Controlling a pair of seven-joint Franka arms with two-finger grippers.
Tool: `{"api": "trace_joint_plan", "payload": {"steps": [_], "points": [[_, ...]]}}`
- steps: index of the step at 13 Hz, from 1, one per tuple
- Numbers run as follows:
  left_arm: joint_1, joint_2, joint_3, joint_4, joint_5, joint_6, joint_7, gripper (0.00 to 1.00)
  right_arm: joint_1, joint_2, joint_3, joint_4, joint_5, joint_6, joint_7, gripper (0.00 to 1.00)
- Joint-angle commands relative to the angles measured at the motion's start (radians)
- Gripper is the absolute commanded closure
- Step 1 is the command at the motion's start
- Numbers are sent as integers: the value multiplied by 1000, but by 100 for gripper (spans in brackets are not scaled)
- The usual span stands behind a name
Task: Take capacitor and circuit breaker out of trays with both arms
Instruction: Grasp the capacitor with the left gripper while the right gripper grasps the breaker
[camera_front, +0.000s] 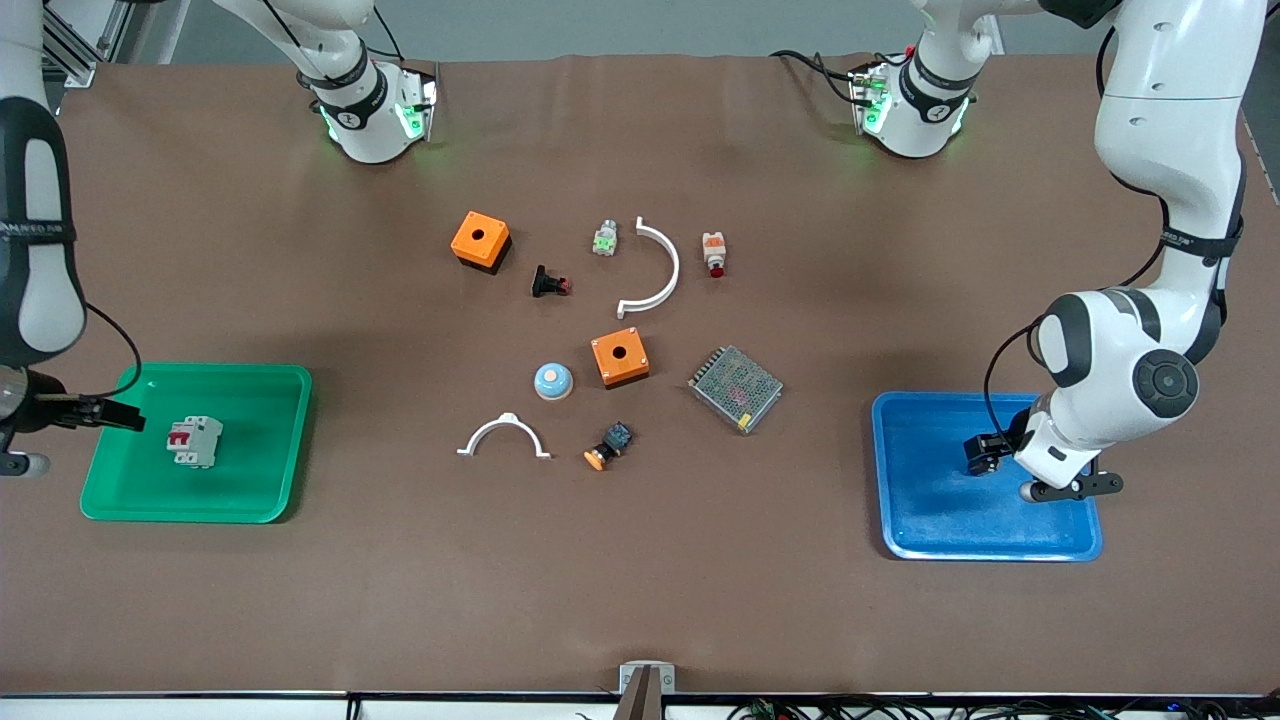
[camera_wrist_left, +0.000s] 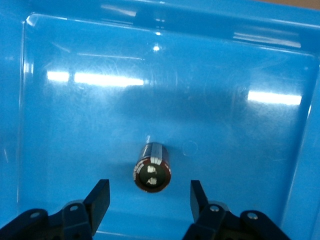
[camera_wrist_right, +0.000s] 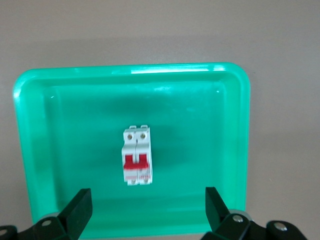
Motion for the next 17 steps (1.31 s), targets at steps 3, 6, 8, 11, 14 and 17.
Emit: {"api": "trace_joint_plan", "payload": {"steps": [3,6,8,11,14,17], "points": [[0,61,0,64,-16,4,-6,38,-22,88,20,9,76,67,-54,0],[-2,58,0,62,-18,2,-6,72,-17,105,20,-31,76,134,-71,0],[-2,44,0,64,-18,-4,-4,100,-10,105,23,-81,76,185,-74,0],[-10,-41,-1,48,-19,-101,-9,100,-16,111,32,-114,76,248,-113,0],[-19,-172,-47,4,-16,-217,-96,100,-20,121,31,-114,75,262,-114,0],[-19,-256,-131,-22,-12,-289,-217,100,-22,128,31,-114,75,260,-114,22]]}}
